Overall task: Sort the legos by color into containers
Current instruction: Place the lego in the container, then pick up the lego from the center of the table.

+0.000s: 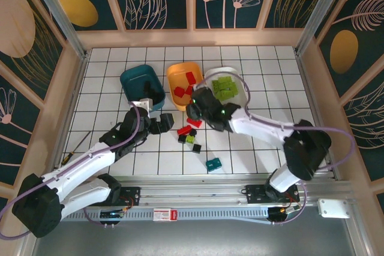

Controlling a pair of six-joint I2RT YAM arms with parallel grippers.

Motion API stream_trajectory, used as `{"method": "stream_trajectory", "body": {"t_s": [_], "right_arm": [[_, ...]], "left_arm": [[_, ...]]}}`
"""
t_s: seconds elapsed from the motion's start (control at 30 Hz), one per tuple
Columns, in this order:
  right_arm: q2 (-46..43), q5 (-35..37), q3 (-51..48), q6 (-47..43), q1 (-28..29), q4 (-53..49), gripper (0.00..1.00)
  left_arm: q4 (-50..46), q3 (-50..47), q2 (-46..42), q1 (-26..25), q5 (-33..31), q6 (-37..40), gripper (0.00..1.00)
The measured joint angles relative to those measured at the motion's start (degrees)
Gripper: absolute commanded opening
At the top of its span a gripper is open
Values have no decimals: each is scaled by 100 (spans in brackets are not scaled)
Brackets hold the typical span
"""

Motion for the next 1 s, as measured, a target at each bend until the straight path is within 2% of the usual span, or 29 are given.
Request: {"method": "stream_trajectory", "body": {"t_s": [0.13,0.17,0.2,0.23,0.3,0.43,0.53,0.7,0.83,1.0], "right_arm": [[1150,-278,844,-258,-505,372,31],[1408,-323,1014,-297,-610,450,41],[1628,-372,1163,-313,-699,485,57],[1805,-428,1292,-319,-782,498,65],[2131,-533,1539,-350,-957,527,73],[2188,-713,1620,-345,-1119,623,75],[1878,-769,1366,-345,-1064,839,75],[669,-765,251,-319,-839,1180,75],[-114,-767,-544,-210,-713,1394,75],[-839,-741,-1499,7,-686,1523,75]], "left_arm": [[-66,-125,-7,0,44,9,89],[-87,-157,-2,-2,70,-2,89],[-103,-186,13,-13,85,0,90],[-125,-203,33,-39,107,-2,91],[-140,-221,120,-153,136,-4,92],[-131,-225,348,-516,138,-9,91],[-120,-223,595,-802,48,-22,87],[-125,-35,1167,-1178,-131,74,80],[-98,400,1810,-1399,-306,238,80],[-28,870,2404,-1423,-516,535,80]]}}
